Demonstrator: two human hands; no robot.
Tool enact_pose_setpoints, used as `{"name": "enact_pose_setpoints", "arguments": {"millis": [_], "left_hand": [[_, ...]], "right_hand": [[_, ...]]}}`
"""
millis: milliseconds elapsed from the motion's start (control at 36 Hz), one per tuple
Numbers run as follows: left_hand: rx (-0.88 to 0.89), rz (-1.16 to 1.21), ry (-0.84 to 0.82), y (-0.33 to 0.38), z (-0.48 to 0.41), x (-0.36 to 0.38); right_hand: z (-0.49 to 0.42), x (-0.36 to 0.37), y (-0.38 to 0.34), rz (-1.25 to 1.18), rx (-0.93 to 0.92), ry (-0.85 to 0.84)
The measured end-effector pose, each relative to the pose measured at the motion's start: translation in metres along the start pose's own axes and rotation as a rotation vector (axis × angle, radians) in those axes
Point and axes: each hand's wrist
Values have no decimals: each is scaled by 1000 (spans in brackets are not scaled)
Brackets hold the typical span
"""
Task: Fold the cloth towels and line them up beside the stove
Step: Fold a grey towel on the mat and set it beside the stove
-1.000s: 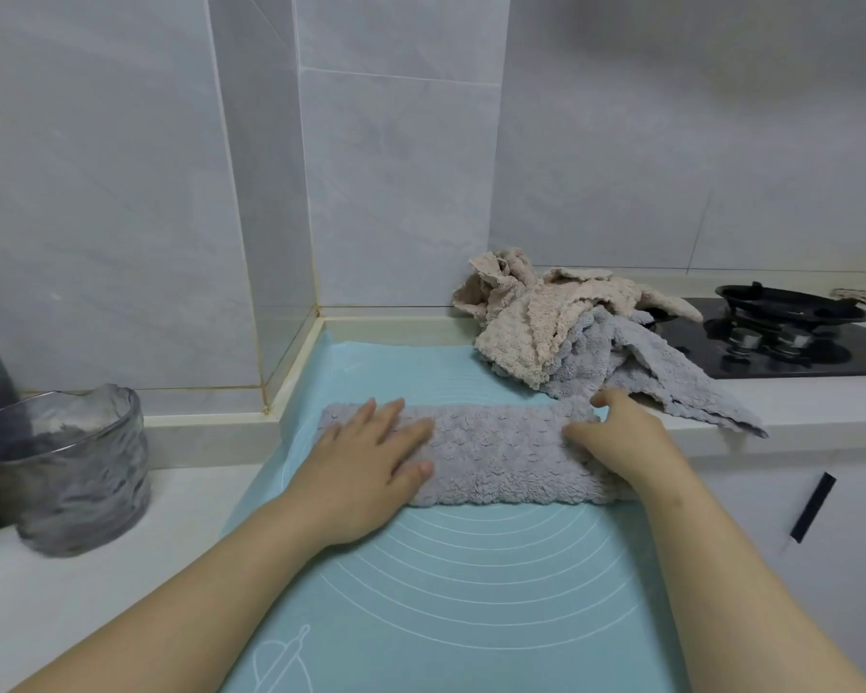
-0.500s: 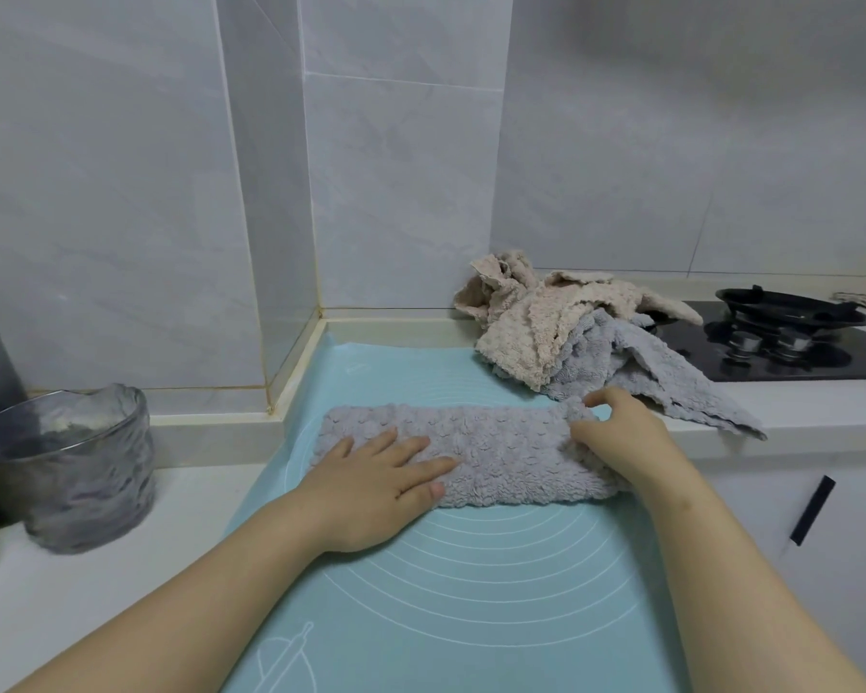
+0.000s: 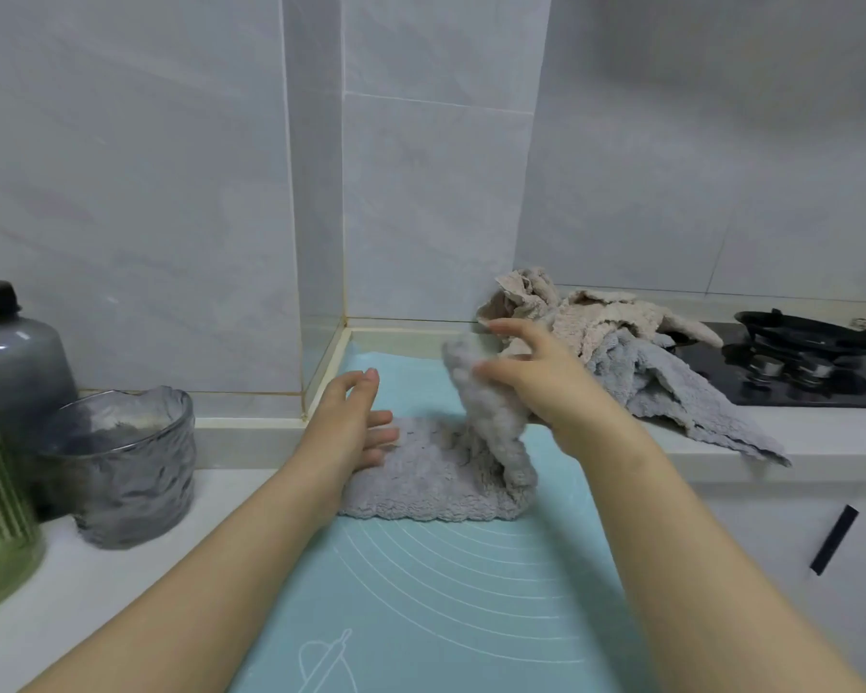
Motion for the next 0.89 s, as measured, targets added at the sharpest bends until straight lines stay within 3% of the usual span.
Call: {"name": "enact_pose_setpoints", "arguments": {"millis": [56,111,278,472,750,889], "left_hand": [[-91,83,-80,2,2,-2],[-134,126,-125,1,3,-5],[-102,-88,-138,-7,0,-6],[72,-455,-123,-16,-1,4],[149,-435,-17,0,2,-14],[78,-601,8,3,4,-24]], "right_hand": [[0,11,-1,-121,9,-144],[1,16,2,-225,3,-179],[6,16,27,-290,25,97],[5,14,38,-166,-12,223],[6,15,45,-22,-44,245],[6,19,49,102,-41,191]]}}
Point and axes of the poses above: each hand's wrist, its own z-axis away from the middle knuckle, its own x-axis out of the palm, y = z × x, and after that the axes turned 7 degrees about -y, right-handed
